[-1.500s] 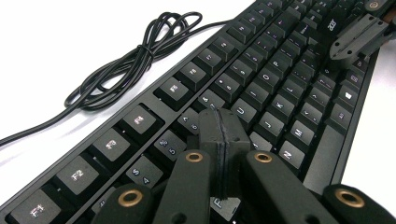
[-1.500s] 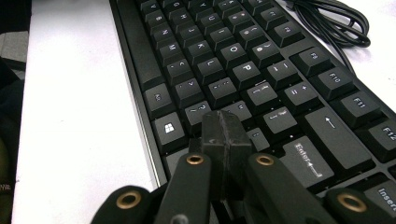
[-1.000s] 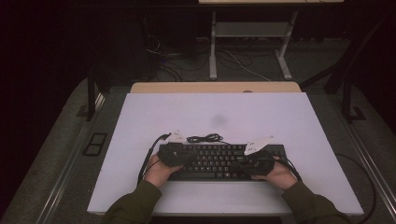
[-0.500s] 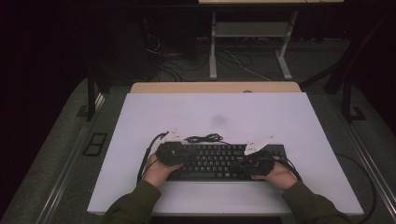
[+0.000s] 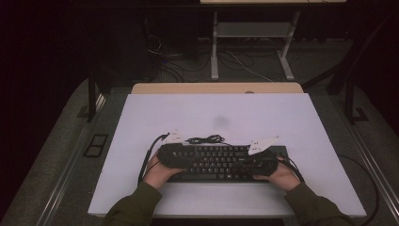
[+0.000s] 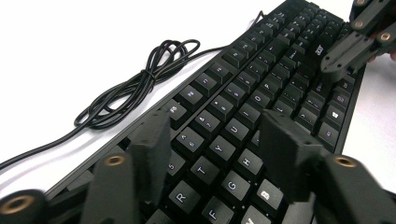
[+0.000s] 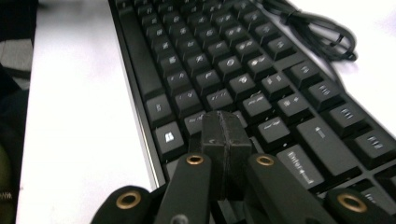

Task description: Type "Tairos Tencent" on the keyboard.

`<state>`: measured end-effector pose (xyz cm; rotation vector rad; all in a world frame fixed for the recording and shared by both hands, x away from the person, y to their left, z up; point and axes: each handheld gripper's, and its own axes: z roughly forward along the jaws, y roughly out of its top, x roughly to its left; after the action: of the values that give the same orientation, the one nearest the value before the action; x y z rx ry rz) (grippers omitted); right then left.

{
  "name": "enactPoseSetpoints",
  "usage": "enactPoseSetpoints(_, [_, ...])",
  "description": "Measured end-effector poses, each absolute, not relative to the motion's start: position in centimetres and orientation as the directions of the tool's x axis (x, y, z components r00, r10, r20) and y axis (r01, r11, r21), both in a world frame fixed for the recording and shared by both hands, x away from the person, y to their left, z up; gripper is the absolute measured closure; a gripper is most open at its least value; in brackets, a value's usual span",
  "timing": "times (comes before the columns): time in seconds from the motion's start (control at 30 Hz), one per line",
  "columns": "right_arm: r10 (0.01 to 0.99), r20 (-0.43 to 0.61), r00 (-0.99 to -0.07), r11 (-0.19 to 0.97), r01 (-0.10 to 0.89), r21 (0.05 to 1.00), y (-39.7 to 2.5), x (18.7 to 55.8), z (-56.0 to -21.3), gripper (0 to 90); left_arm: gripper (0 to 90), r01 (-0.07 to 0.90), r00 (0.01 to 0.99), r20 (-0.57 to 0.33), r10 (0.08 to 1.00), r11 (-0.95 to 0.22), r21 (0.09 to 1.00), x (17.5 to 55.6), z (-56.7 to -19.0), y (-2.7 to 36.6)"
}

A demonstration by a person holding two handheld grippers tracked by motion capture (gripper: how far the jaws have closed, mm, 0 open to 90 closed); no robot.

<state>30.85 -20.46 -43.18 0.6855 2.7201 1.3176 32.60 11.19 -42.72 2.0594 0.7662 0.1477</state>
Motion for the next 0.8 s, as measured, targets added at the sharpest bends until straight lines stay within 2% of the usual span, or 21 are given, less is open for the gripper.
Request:
enactPoseSetpoints(0.07, [0.409, 0.156, -0.899, 0.529, 0.373, 0.762, -20.6, 30.9, -43.1, 87.2, 38.1, 0.46, 0.802, -0.181, 0.57, -0.396, 0.795, 32.6, -42.7, 11.2])
enactPoseSetpoints(0.13, [0.419, 0.162, -0.893, 0.506, 0.379, 0.775, -20.7, 30.9, -42.9, 80.7, 34.9, 0.457, 0.804, -0.179, 0.567, -0.397, 0.796, 32.6, -42.7, 11.2])
enactPoseSetpoints(0.37, [0.461, 0.188, -0.867, 0.437, 0.406, 0.803, -20.6, 31.3, -42.7, 45.2, 25.5, 0.453, 0.805, -0.18, 0.566, -0.39, 0.802, 32.5, -42.8, 11.2])
enactPoseSetpoints(0.43, [0.473, 0.188, -0.861, 0.423, 0.409, 0.809, -20.6, 31.4, -42.7, 39.0, 24.6, 0.454, 0.804, -0.181, 0.566, -0.389, 0.802, 32.4, -42.8, 11.3])
enactPoseSetpoints(0.53, [0.491, 0.189, -0.85, 0.405, 0.415, 0.814, -20.5, 31.6, -42.7, 33.6, 23.5, 0.452, 0.802, -0.178, 0.57, -0.385, 0.805, 32.3, -42.8, 11.3])
enactPoseSetpoints(0.8, [0.506, 0.191, -0.841, 0.39, 0.421, 0.819, -20.2, 32.0, -42.4, 27.8, 22.6, 0.448, 0.803, -0.177, 0.569, -0.382, 0.808, 32.1, -42.8, 11.5])
